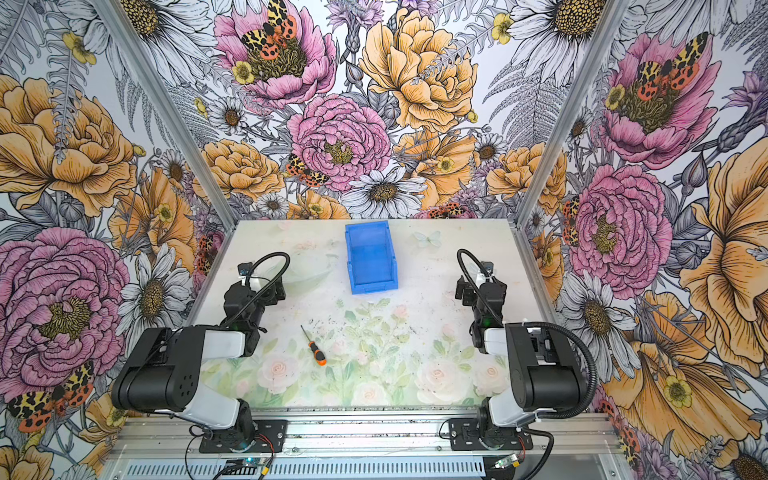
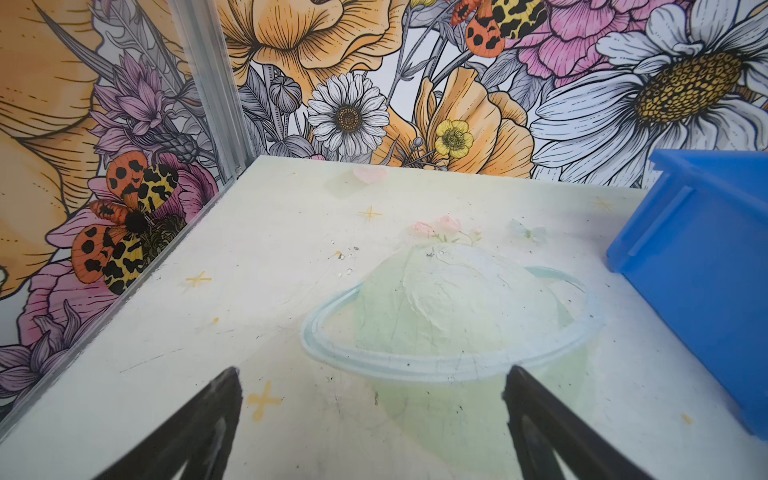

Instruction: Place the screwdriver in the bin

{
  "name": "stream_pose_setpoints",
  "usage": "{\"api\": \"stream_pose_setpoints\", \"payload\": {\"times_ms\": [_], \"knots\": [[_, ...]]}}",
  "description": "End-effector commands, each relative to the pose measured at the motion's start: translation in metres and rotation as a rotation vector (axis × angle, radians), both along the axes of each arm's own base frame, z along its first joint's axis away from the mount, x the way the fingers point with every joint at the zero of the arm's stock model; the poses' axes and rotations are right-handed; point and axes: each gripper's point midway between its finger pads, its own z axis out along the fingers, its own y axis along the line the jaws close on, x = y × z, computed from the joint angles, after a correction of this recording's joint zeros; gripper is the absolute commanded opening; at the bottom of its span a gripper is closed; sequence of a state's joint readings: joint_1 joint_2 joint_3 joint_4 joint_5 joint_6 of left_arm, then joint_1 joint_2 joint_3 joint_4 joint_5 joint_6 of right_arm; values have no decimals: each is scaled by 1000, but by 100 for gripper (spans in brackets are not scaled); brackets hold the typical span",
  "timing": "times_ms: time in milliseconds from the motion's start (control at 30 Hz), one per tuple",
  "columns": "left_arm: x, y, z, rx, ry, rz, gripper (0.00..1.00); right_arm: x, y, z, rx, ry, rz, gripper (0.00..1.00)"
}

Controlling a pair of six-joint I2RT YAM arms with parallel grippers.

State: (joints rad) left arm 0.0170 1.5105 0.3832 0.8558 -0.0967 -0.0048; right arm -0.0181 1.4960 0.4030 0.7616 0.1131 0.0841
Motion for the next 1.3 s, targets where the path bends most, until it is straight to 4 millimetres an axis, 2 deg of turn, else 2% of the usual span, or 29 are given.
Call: {"api": "stream_pose_setpoints", "payload": {"times_ms": [0, 100, 267, 467, 533, 700, 867, 1033, 1133, 1267], "knots": [[-3, 13, 19, -35, -32, 52, 99, 0, -4, 25, -5, -29, -42, 99], [-6, 18, 24, -57, 9, 63, 99, -7, -5, 35, 1, 6, -57, 100], [-20, 20, 19, -62, 85, 82, 99, -19, -1, 57, 41, 41, -93, 100], [-37, 22, 14, -116, 166, 126, 99, -38, -7, 62, 110, 164, -217, 100], [-42, 21, 13, -143, 180, 131, 99, -42, -2, 63, 144, 198, -221, 100], [-45, 7, 19, -162, 194, 69, 99, -52, 16, 66, 234, 251, -205, 99], [-48, 0, 24, -155, 254, 50, 99, -61, 39, 59, 314, 319, -159, 99], [-47, -13, 26, -259, 303, 16, 99, -67, 61, 50, 385, 391, -125, 99], [-48, -21, 26, -344, 341, 10, 99, -67, 79, 53, 386, 397, -80, 100], [-51, -30, 15, -415, 422, -3, 99, -68, 111, 60, 328, 413, 12, 99]]}}
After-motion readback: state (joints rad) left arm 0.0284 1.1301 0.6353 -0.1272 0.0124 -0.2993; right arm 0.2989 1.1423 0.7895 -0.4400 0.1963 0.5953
